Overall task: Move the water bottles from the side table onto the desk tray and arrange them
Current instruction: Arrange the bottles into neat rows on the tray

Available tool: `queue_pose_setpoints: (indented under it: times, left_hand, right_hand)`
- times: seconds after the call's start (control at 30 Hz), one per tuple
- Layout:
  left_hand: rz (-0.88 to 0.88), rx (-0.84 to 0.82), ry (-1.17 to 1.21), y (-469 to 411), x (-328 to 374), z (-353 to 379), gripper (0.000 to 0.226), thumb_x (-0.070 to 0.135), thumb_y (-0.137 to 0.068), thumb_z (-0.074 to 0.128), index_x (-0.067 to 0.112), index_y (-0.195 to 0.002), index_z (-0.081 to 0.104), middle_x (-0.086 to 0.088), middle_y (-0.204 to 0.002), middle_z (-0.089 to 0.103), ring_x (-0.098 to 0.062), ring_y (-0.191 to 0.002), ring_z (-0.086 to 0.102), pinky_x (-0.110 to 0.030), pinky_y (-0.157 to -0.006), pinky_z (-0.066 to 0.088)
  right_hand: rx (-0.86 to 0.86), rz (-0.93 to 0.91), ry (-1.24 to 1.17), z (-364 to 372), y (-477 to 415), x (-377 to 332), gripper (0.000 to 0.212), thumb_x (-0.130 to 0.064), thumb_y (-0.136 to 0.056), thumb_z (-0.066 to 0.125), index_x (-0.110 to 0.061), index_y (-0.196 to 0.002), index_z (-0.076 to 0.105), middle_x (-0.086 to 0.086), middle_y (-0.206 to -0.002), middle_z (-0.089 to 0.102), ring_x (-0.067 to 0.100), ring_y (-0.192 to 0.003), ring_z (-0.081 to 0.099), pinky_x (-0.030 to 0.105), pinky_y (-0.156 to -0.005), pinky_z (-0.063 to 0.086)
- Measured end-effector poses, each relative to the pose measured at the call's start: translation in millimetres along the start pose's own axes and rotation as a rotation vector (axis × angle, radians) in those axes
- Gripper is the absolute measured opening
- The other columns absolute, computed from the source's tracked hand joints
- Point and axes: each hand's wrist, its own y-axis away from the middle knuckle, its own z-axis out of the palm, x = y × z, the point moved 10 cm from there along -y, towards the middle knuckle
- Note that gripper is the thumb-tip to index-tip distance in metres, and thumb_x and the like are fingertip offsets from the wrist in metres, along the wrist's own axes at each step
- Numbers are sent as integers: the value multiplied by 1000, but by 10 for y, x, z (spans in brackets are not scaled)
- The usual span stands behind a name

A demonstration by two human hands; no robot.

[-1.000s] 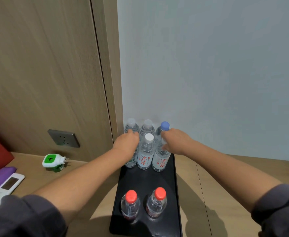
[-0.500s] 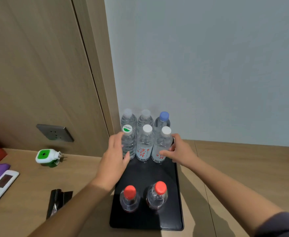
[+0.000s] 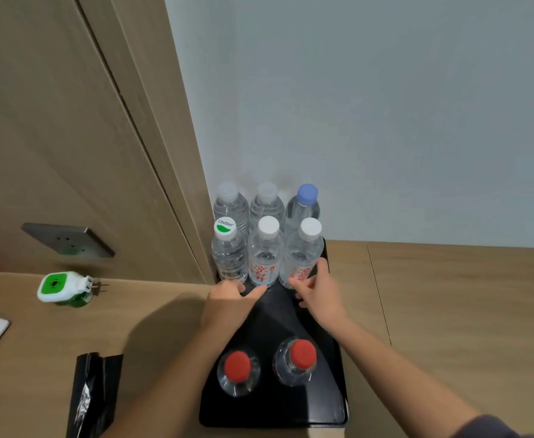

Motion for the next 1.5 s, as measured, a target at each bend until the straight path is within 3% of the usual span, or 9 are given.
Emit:
queue_pose_setpoints:
  times: [0.13, 0.63, 0.77, 0.83, 0.97, 1.1, 1.2, 1.37, 1.5]
  left_hand:
    - [-66, 22, -100, -84, 30, -63, 66, 78, -73, 55, 15, -52, 53, -3, -66, 59, -21, -68, 60, -30, -61, 43]
    - [51, 72, -371, 17, 208, -85, 77, 79, -83, 34, 9, -92, 66, -10, -97, 65, -26, -91, 64, -31, -67, 41]
    - [73, -97, -428, 137, 323, -123, 67, 71, -87, 43, 9, -102, 63, -9, -107, 62, -24, -99, 61, -32, -72, 45]
    - [166, -121, -481, 314, 482, -285, 51, 62, -88, 51, 12, -91, 61, -8, -102, 64, -22, -94, 61, -32, -74, 48]
    - [389, 90, -312, 725, 1056, -1049, 36, 45, -85, 63, 21, -68, 41, 5, -66, 51, -23, -72, 56, -30, -58, 36]
    - [594, 184, -394, 795, 1710, -1408, 31, 43, -89, 59, 24, -100, 37, 5, -78, 56, -27, -74, 57, -33, -59, 35]
    - [668, 78, -577, 651, 1874, -1234, 39, 36, -94, 56, 19, -124, 38, -5, -101, 58, -32, -89, 60, -35, -64, 40]
    - [725, 32, -608, 495, 1924, -1112, 25, 33, -93, 58, 14, -108, 51, -7, -87, 58, -29, -88, 60, -32, -61, 32]
    - [677, 78, -583, 434, 1873, -1128, 24, 34, -92, 58, 18, -93, 40, -2, -76, 45, -28, -77, 54, -33, -59, 32]
  right_hand:
    - [9, -44, 24, 36, -60, 18, 40, -30, -85, 73, -29, -112, 44, -1, -71, 64, 16, -68, 67, 45, -67, 59]
    - [34, -87, 20, 61, -63, 96, 49, -34, -85, 74, -26, -125, 47, -8, -78, 65, 8, -73, 65, 41, -71, 59]
    - [16, -86, 21, 64, -94, 89, 49, -33, -85, 74, -24, -124, 47, -9, -78, 63, 9, -74, 65, 43, -72, 59]
    - [13, -79, 41, 68, -108, 90, 49, -33, -84, 74, -26, -124, 46, -7, -76, 63, 11, -72, 65, 44, -70, 59]
    - [4, -61, 20, 82, -112, 133, 49, -36, -84, 73, -30, -123, 45, -6, -77, 64, 11, -72, 65, 44, -70, 59]
    - [0, -61, 13, 68, -114, 136, 50, -38, -84, 73, -31, -125, 45, -8, -77, 64, 9, -72, 65, 43, -70, 59]
    - [-14, -69, 35, 68, -109, 131, 51, -40, -84, 72, -31, -125, 44, -7, -77, 64, 9, -72, 65, 43, -70, 59]
    - [-25, -74, 45, 61, -122, 141, 50, -42, -83, 72, -32, -124, 45, -6, -77, 64, 10, -73, 65, 43, -70, 59]
    - [-25, -78, 35, 79, -132, 139, 50, -42, -82, 72, -35, -123, 44, -6, -75, 64, 11, -72, 64, 43, -69, 59]
